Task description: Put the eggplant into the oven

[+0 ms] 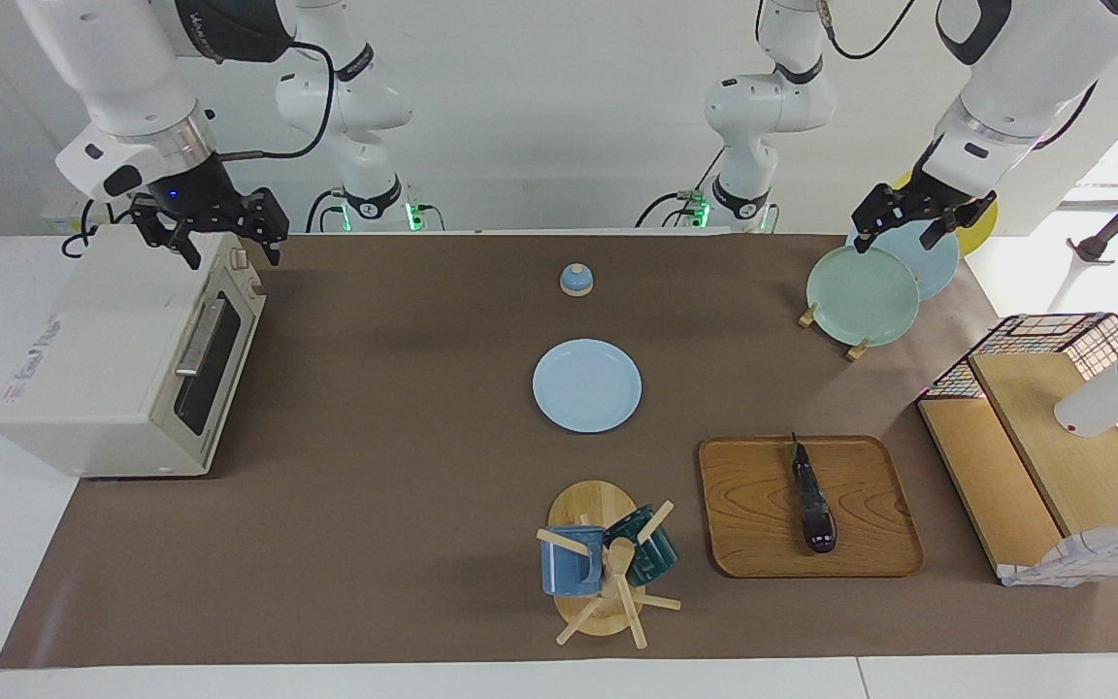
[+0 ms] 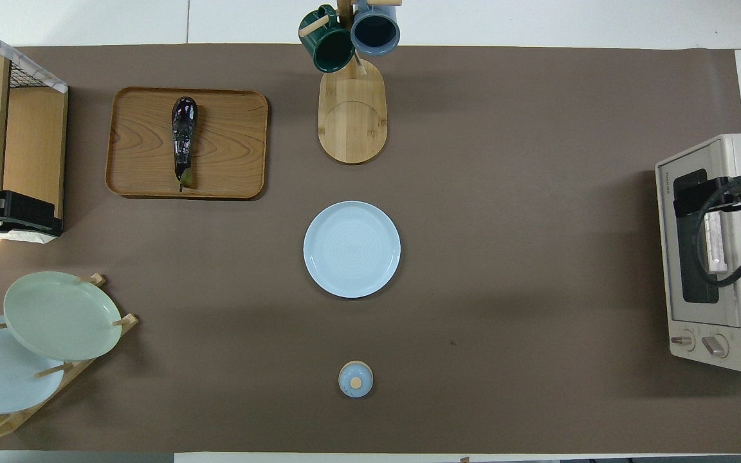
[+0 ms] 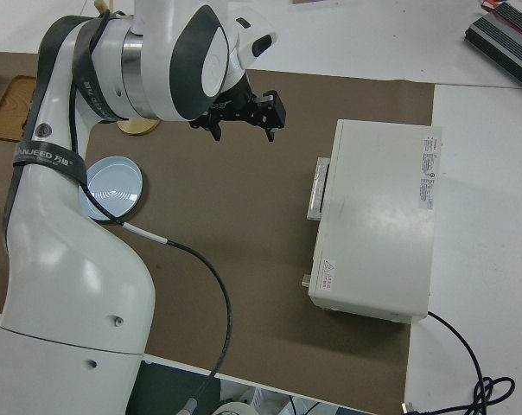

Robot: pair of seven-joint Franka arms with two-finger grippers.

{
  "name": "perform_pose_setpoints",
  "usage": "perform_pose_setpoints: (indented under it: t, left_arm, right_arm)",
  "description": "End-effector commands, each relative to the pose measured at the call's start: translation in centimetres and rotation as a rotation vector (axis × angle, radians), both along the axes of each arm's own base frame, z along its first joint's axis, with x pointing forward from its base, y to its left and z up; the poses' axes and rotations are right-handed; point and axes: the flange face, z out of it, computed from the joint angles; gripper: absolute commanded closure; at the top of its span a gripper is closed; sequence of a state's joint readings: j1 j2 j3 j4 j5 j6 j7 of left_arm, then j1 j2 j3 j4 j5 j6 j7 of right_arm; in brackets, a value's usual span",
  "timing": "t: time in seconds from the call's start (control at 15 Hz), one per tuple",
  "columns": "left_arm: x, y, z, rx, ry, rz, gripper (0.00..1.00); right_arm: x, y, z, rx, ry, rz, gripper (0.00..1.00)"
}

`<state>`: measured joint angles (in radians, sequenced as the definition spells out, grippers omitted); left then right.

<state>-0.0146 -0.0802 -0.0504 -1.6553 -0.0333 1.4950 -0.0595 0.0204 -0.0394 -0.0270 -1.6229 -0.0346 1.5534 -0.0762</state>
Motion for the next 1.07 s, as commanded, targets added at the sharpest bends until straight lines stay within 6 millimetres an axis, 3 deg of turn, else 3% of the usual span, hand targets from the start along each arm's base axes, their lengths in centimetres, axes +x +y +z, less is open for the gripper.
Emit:
perform_pose_setpoints:
  t: [0.0, 0.67, 0.8, 1.0]
  left_arm:
    - [-0.3, 0.4, 0.0, 0.006, -0.012, -0.012, 0.0]
    - [-0.3, -0.1, 0.1, 0.005, -0.021, -0.012, 0.0]
    - [0.6, -0.3, 0.0, 0.0, -0.082, -0.022, 0.0]
    - [2.7, -0.5, -2.3, -0.009, -0.074, -0.025, 0.0]
  right_arm:
    - [-0.5, -0.1, 0.1, 0.004, -0.002, 0.002, 0.0]
    - [-0.4, 0.6, 0.2, 0.004, -0.01, 0.018, 0.0]
    - [-0.5, 0.6, 0.1, 0.004, 0.0, 0.028, 0.0]
    - [-0.4, 0.9, -0.7, 0.017, -0.034, 0.027, 0.01]
